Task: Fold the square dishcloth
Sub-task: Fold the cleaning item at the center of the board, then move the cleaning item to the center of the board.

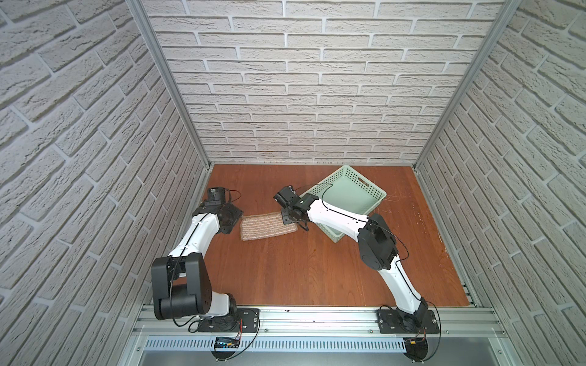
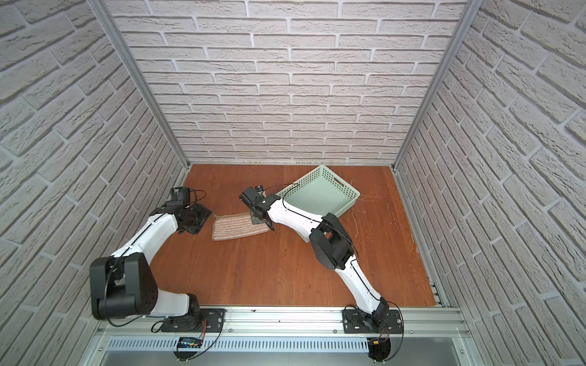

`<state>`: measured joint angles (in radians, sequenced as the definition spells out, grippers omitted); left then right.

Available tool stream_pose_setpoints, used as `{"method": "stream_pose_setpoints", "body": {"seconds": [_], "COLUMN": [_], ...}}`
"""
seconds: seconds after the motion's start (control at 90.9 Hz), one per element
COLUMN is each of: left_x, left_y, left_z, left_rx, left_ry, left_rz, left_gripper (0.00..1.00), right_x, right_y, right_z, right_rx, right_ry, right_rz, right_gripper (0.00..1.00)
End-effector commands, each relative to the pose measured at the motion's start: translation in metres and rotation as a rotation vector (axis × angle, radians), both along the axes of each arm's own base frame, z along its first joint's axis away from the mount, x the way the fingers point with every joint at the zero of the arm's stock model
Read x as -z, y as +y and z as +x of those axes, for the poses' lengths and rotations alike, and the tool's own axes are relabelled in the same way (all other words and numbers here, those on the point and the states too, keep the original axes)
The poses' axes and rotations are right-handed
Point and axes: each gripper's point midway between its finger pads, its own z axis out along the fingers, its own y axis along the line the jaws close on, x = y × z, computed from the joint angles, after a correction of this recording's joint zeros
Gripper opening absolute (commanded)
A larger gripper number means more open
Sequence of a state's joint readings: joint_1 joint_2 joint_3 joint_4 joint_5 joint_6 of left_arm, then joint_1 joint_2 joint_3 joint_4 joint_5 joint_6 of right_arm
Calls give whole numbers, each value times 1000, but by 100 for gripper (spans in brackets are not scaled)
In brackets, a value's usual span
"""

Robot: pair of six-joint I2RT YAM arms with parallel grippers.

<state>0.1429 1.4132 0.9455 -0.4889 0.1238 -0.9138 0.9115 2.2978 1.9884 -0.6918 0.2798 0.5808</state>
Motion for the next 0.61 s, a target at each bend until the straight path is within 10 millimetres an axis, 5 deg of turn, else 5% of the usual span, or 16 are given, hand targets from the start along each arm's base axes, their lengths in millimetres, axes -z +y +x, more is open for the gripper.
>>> {"method": "stream_pose_setpoints", "body": {"seconds": [0.0, 0.396, 0.594], "left_x": [2, 69, 84], "left_y": [-12, -26, -29], "left_z": [6, -16, -19], "left_rx": [62, 53, 51], "left_ry": [-5, 131, 164], "left_rz": [4, -85, -93], "left_gripper": [54, 35, 30], "right_x": [-12, 25, 34], "right_y": [2, -9, -25], "right_z": [-3, -24, -33], "right_rx": [19, 38, 53], "right_ry": [2, 94, 112], "right_rz": [46, 13, -28], "right_gripper": [26, 26, 24]}}
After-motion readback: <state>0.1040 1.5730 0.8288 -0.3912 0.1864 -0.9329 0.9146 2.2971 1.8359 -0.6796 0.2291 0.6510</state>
